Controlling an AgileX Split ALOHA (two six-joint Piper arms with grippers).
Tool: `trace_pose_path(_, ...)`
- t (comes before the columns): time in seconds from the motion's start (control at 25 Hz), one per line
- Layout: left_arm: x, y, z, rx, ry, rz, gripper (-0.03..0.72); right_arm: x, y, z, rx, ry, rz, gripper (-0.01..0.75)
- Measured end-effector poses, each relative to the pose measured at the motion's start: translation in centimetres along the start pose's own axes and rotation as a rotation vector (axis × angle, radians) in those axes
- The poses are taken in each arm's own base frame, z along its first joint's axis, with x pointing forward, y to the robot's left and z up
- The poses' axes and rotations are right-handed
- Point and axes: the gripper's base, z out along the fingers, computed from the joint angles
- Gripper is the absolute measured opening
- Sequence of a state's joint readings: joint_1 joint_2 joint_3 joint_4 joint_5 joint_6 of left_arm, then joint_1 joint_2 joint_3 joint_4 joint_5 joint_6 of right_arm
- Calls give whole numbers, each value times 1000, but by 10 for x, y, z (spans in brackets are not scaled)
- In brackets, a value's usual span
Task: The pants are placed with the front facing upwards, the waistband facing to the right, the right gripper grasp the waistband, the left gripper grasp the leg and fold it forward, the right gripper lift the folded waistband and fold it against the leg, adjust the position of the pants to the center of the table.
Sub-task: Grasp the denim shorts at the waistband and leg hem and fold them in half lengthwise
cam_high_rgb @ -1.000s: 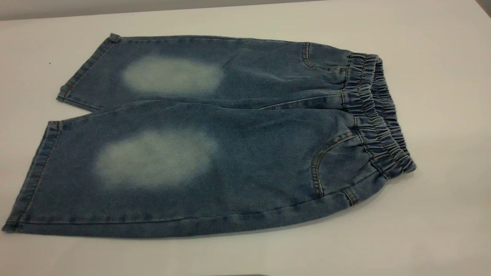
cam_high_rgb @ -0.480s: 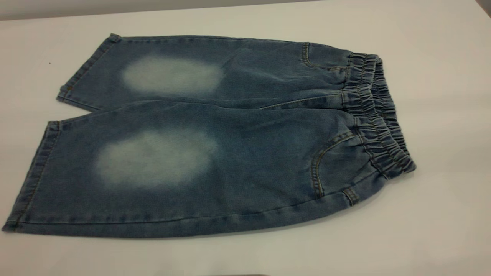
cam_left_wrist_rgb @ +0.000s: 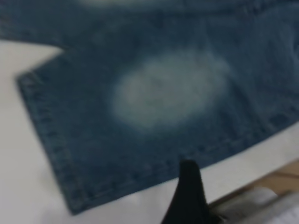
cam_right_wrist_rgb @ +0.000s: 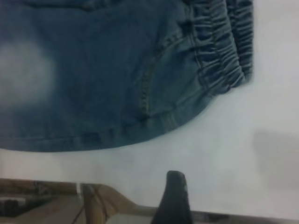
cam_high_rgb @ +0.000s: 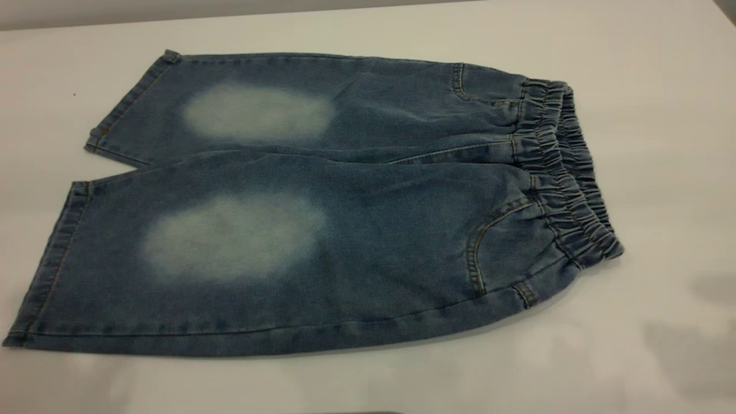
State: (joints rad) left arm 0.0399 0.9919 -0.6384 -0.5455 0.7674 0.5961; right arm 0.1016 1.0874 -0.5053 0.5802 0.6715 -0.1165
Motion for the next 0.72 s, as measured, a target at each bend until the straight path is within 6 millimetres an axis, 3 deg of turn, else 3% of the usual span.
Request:
trace_pose_path(0.2, -6, 15, 43, 46, 76, -69, 529, -11, -13, 44, 33, 87, 50, 542)
trace_pose_path(0.36, -6, 24, 65, 45, 104, -115, 531, -16, -21, 73, 34, 120, 73, 542)
trace_pose_path(0.72, -9, 27, 77, 31, 98, -126, 531, -11, -38, 129, -2, 202, 123, 542)
